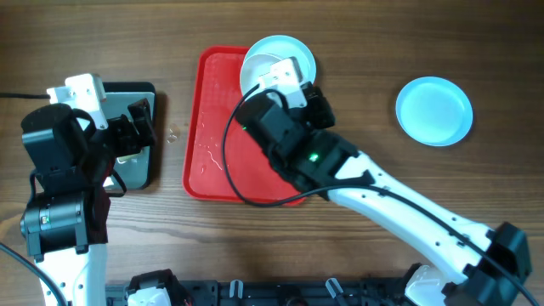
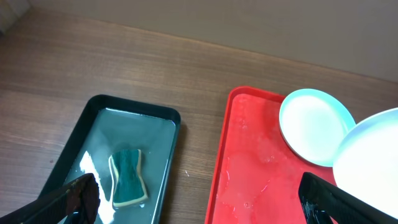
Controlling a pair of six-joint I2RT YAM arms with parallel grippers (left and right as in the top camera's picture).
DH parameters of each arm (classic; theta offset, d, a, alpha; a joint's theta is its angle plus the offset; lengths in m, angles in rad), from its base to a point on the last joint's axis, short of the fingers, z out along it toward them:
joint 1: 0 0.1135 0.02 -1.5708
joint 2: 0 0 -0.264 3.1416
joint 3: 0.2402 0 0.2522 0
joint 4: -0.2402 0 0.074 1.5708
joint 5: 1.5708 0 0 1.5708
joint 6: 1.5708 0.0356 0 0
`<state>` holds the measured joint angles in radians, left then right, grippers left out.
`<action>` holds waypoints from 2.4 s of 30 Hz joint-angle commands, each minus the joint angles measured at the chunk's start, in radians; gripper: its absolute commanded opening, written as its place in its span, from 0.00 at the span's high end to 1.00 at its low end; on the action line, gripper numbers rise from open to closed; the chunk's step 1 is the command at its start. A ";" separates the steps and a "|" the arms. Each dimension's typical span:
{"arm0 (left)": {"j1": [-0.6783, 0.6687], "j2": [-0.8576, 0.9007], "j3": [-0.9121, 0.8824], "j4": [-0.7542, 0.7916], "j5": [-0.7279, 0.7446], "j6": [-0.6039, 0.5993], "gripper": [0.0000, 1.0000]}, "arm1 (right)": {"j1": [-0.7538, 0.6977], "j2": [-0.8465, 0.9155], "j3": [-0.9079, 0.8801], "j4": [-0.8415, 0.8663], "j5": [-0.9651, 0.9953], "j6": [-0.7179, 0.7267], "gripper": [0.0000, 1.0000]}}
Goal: Clean dirty plates on tray and stack at the side
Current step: 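Lift the white plate by its rim with the right gripper off the tray, then carry the white plate right and stack it on the cleaned plate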
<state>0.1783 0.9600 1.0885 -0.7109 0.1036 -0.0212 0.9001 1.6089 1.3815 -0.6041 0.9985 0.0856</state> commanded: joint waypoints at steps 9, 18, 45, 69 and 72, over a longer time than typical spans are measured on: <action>-0.002 -0.012 0.014 0.030 0.019 -0.013 0.00 | 0.093 0.191 0.024 0.072 0.285 -0.139 0.95; -0.002 -0.012 0.014 0.031 0.019 -0.013 0.00 | 0.122 0.232 0.024 0.123 0.401 -0.153 0.96; -0.002 -0.012 0.014 0.015 0.019 -0.013 0.00 | -0.018 0.204 0.024 -0.146 -0.217 0.350 0.95; -0.002 -0.012 0.013 0.002 0.019 -0.013 0.00 | -0.799 -0.111 0.024 -0.208 -1.138 0.299 0.96; -0.002 -0.012 0.013 0.002 0.019 -0.013 0.00 | -0.967 -0.111 0.024 -0.260 -1.167 0.251 0.96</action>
<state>0.1783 0.9600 1.0885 -0.7116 0.1040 -0.0216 0.0772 1.5196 1.3869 -0.8322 -0.1097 0.4068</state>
